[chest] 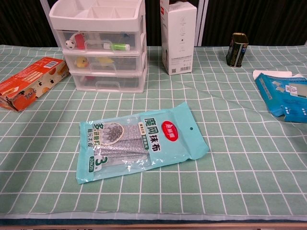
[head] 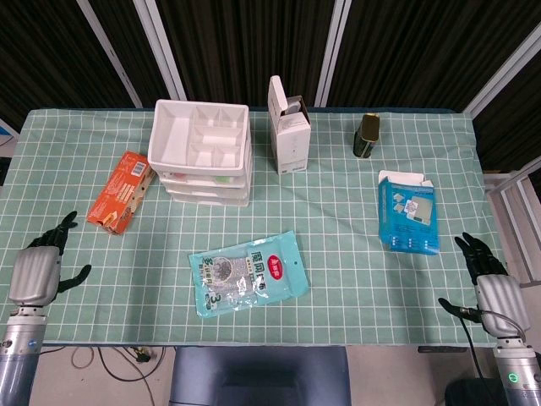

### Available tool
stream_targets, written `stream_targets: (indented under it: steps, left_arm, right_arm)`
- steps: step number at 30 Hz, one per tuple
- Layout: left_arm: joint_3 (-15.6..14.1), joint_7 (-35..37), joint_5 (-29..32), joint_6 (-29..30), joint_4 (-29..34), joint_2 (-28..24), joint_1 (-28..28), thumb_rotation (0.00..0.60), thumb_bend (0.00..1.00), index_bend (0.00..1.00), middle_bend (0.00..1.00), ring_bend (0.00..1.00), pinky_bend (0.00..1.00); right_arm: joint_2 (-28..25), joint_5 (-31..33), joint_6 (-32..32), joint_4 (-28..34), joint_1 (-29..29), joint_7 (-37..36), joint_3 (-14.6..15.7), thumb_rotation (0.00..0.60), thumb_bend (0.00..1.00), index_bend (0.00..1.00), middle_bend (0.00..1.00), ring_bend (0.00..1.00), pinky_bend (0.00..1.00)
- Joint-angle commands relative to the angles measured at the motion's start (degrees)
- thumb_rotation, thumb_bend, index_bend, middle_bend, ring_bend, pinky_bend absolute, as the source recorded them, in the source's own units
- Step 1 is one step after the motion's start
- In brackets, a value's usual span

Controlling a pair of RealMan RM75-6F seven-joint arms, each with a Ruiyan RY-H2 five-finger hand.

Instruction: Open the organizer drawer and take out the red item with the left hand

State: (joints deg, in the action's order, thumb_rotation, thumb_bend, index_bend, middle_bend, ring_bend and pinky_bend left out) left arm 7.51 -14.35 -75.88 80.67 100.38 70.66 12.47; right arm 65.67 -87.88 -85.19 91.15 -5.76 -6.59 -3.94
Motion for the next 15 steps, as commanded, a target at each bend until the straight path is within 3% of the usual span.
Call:
stream_targets:
  steps: [1,6,15]
  left_arm:
    - [3.96,0.81,6.05,-5.57,2.94,2.13,4.08,0.600,0.40,0.00,0.70,0.68,0.78]
    - [9.52,1.91,16.66,-13.64,4.42,5.49,10.25,0.600,0.45,0.01,0.90,0.87,0.95]
    - [16.67,4.27,37.48,-24.88,2.63,10.07,19.80,0.600,0.48,0.01,0.95,0.92,1.00]
  right_arm:
    - [-0.05,0.03,0.10,0.08,-0.04,-0.09,0.01,0.600,0.00,0.00,0.00,0.00,0.22]
    - [-0.21,0.52,0.47,0.20,-0.07,-0.57,-0.05,0.600,0.00,0.00,0.00,0.00,0.22]
    - [-0.57,1.07,1.24,0.35,-0.22,-1.35,-0.06,0.600,0.00,0.00,0.00,0.00,0.22]
